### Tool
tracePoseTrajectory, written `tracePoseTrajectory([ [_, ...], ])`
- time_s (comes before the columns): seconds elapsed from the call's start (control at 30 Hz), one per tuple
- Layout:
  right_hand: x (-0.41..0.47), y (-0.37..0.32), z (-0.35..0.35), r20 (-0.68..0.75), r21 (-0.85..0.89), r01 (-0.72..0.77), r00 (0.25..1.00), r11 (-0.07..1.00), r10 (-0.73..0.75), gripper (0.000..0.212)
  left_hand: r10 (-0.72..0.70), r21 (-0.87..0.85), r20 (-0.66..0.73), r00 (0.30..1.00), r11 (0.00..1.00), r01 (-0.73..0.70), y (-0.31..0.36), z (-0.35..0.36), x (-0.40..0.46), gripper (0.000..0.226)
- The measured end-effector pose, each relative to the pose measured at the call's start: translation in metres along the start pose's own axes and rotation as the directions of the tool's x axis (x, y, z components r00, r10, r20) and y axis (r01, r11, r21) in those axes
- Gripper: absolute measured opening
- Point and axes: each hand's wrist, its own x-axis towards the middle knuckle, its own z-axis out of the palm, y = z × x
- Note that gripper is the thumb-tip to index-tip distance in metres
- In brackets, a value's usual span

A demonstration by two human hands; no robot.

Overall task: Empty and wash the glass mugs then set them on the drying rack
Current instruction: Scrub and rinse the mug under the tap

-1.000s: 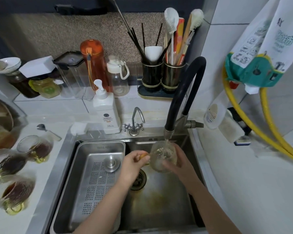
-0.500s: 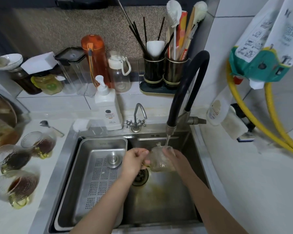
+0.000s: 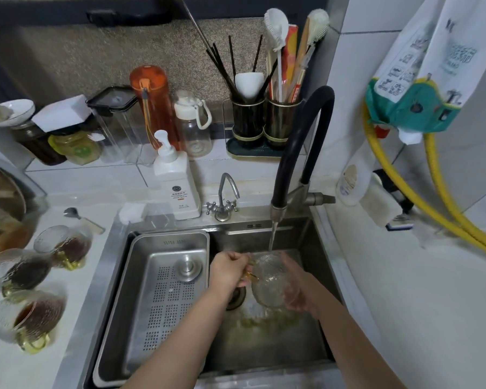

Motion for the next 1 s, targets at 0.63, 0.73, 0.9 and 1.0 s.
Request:
tracePoseTrajectory([
  [0.63,-0.022,-0.019,-0.011,0.045,-0.097,0.693,0.72,0.714,-0.692,0.077,0.22,0.122,0.17,0.96,0.962,-0.242,0.014,-0.015,-0.002,0.009],
  [0.73,-0.009,-0.004,0.003,0.048,-0.151,0.683,0.727,0.715,-0.685,0.087,0.293,0.182,0.16,0.943,0.93,-0.32,0.002,-0.033,0.003,0.01],
  [0.9,0.002,-0.035,0.013,0.11,-0.12,0.678,0.735,0.725,-0.669,0.088,0.342,0.107,0.056,0.938,0.932,-0.346,0.014,-0.044,0.021,0.013],
  [1.0,-0.005,-0.037,0.001,0.017,-0.129,0.672,0.737,0.73,-0.676,0.092,0.366,0.128,0.095,0.926,0.918,-0.376,0.017,-0.023,0.021,0.01],
])
